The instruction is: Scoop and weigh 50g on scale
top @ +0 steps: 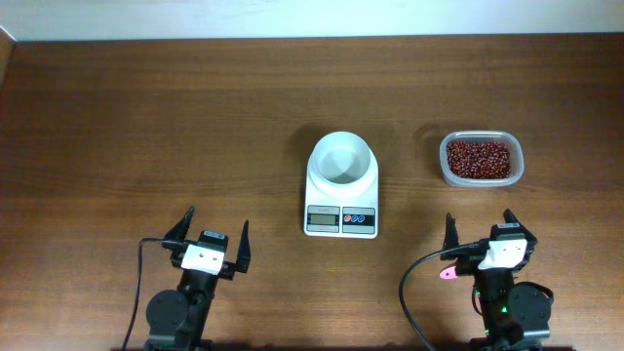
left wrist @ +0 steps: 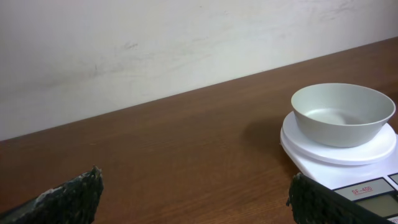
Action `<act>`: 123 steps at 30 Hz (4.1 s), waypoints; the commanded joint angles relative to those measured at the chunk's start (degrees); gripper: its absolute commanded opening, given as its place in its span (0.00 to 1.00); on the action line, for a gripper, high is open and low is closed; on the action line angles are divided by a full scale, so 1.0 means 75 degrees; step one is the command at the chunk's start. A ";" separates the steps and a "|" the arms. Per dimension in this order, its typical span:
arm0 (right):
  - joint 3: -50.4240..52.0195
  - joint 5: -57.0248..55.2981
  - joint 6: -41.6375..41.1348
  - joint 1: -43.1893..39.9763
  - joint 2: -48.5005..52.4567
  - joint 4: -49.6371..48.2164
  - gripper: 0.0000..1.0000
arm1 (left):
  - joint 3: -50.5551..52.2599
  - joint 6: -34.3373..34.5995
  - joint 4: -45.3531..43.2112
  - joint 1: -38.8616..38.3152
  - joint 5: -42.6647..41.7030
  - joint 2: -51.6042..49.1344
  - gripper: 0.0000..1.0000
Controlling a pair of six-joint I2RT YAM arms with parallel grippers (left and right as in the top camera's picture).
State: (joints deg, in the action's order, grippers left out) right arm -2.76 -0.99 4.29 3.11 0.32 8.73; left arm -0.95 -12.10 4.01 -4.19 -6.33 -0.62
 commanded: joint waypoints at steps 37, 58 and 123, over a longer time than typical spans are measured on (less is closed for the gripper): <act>0.0061 0.0020 -0.0026 0.0047 0.0026 0.0003 0.99 | 0.0061 0.0119 -0.0070 -0.0020 0.0122 0.0038 0.99; 0.0061 0.0020 -0.0026 0.0047 0.0026 0.0003 0.99 | -0.2946 0.0122 -0.1448 -0.0020 0.0650 -0.0682 0.99; -0.2964 0.0364 -0.7452 0.0035 0.9836 0.3296 0.13 | -0.6108 0.0519 0.3882 -0.0023 -0.1591 -0.3695 0.99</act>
State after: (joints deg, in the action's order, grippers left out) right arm -27.18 -4.71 -56.27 3.09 71.70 33.54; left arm -45.93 -8.71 33.23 -4.19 -17.65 -28.51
